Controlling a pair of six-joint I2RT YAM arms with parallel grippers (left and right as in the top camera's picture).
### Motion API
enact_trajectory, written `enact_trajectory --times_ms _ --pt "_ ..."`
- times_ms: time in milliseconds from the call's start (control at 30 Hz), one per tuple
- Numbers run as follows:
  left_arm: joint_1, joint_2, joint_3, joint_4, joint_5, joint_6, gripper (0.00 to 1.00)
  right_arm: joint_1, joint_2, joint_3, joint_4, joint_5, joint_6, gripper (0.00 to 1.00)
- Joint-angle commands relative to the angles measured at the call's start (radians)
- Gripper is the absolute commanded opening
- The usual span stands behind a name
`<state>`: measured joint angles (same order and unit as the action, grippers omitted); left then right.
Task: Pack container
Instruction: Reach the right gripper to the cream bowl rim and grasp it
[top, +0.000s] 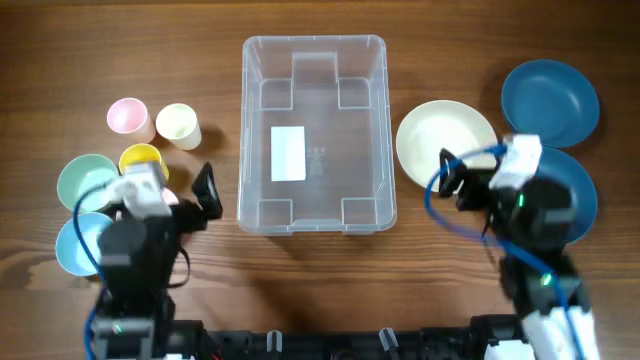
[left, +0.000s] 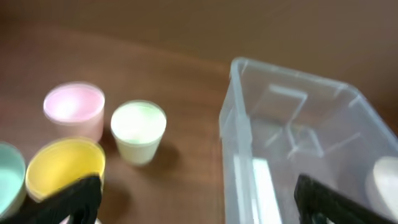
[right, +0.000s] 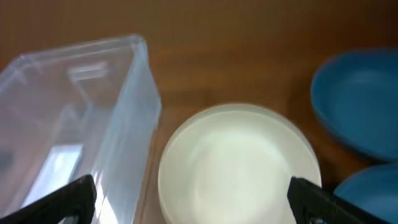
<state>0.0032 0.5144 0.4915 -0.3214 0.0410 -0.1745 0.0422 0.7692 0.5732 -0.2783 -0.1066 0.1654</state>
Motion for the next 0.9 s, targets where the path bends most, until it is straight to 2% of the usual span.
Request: enact_trajectory --times_ms 0,100,167,233,400,467,567,700,867 --pt "0.006 0.298 0.349 -0.241 -0.005 -0.013 1.0 -0.004 0.238 0.315 -0.235 -0.049 -0.061 1.0" --pt "0.006 0.473 0.586 -0.486 -0.005 -0.014 1.0 -0.004 0.414 0.563 -0.513 -0.048 -0.061 1.0" --pt "0.006 0.543 0.688 -0.589 0.003 -0.014 1.0 -0.004 0.487 0.655 -0.616 -0.053 -0.056 1.0" --pt "0.006 0.583 0.739 -0.645 0.005 -0.014 1.0 -0.004 0.515 0.671 -0.655 -0.077 -0.058 1.0" --pt "0.006 0.584 0.739 -0.658 0.006 -0.014 1.0 -0.004 0.516 0.671 -0.68 -0.058 -0.053 0.96" --pt "0.006 0.584 0.739 -0.664 0.006 -0.014 1.0 -0.004 0.516 0.671 -0.687 0.024 0.0 0.96" --pt "0.006 0.584 0.739 -0.664 0.006 -0.014 1.0 -0.017 0.536 0.699 -0.687 0.139 -0.03 0.97" --pt "0.006 0.586 0.739 -0.663 0.007 -0.014 1.0 -0.109 0.702 0.85 -0.748 0.105 -0.086 0.99" --pt "0.006 0.586 0.739 -0.672 0.006 -0.014 1.0 -0.197 0.927 0.889 -0.725 0.08 -0.125 0.99"
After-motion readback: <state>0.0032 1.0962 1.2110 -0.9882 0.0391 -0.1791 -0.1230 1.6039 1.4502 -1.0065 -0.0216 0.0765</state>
